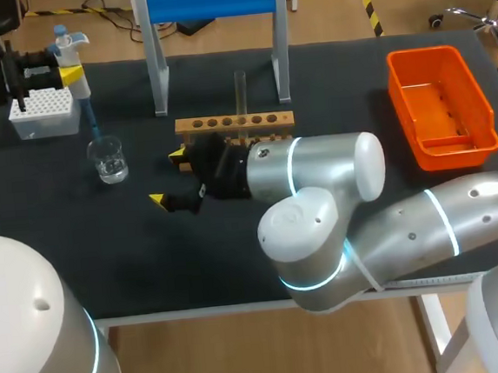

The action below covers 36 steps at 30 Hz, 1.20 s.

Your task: Invert the test tube, pick up the pipette, mount the tip to pipette, aspirate from beaker and dispense into the tube, eject the tip, return the pipette, and cap with the stopper.

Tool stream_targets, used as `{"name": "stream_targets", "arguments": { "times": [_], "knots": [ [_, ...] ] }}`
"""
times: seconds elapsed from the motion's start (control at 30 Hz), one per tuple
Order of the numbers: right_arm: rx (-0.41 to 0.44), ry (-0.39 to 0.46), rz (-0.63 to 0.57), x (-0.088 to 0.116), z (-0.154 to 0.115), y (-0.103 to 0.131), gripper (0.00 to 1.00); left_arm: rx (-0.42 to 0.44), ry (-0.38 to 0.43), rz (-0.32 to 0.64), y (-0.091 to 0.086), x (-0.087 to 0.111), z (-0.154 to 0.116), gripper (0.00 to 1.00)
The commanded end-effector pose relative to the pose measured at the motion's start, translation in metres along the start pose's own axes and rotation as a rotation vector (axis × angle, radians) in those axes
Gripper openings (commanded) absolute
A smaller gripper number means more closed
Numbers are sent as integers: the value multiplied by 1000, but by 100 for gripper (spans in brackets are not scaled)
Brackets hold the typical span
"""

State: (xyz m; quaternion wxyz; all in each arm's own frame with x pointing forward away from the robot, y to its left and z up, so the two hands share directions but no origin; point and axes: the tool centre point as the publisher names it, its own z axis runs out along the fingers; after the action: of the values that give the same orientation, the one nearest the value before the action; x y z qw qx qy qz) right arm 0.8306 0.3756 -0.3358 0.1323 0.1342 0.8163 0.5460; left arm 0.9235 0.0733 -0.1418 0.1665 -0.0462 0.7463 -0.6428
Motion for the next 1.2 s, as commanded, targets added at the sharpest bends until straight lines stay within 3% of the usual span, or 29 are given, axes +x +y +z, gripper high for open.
{"name": "stream_targets", "arguments": {
  "times": [0.03, 0.7, 1.2],
  "knots": [
    [0, -2, 0, 1, 1, 0, 100, 0, 12, -1, 10, -5, -2, 0],
    [0, -2, 0, 1, 1, 0, 100, -18, 17, -44, 53, -12, 8, 0],
    [0, -2, 0, 1, 1, 0, 100, -10, 15, -69, 69, -17, 11, 0]
  ]
}}
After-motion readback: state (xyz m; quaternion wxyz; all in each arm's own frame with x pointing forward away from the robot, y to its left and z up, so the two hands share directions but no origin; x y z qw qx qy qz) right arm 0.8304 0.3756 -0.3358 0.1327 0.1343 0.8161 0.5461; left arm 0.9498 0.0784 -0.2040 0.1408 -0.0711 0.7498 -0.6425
